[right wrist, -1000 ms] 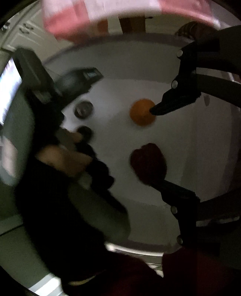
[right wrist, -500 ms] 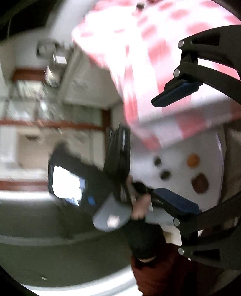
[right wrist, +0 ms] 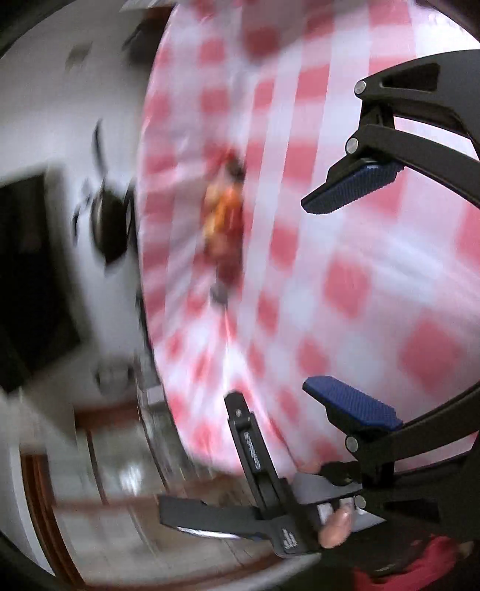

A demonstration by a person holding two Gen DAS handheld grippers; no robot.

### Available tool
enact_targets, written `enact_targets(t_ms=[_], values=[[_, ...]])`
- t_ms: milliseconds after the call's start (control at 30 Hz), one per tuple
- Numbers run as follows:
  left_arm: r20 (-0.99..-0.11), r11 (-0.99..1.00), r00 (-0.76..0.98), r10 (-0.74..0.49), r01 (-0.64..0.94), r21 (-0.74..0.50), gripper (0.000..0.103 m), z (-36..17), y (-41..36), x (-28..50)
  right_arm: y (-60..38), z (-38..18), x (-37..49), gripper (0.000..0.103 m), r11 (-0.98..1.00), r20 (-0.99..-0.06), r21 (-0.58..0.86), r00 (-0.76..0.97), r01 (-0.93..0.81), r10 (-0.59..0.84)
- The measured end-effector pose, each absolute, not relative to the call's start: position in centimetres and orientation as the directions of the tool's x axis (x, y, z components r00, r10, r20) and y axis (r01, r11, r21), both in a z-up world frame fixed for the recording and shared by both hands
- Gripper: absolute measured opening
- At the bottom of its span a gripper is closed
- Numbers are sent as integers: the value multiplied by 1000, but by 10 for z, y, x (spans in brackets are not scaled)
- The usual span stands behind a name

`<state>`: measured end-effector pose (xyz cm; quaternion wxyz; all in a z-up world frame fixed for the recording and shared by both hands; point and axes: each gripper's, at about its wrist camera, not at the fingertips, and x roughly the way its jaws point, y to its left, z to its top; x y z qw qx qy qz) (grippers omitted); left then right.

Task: Organize fruits
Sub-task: 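Move both open tools back over the fruits on the table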

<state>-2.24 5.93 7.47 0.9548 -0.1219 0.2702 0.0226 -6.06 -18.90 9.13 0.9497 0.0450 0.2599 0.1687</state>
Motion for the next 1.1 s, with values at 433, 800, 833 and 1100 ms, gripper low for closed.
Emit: enact_targets(t_ms=[433, 800, 833, 1100], values=[[-527, 876, 849, -46, -219, -429, 101, 34, -10, 103, -290, 58, 87, 81, 974, -602, 226, 790, 29, 116], [-536, 848, 838, -101, -209, -486, 101, 27, 12, 103, -277, 54, 208, 63, 949, -631, 315, 747, 0, 210], [-537, 850, 838, -98, -211, -484, 101, 27, 11, 103, -273, 54, 216, 62, 952, -644, 306, 734, -12, 216], [-559, 849, 822, -109, -215, -482, 101, 24, 11, 105, -247, 58, 268, 47, 994, -740, 96, 665, -50, 105]])
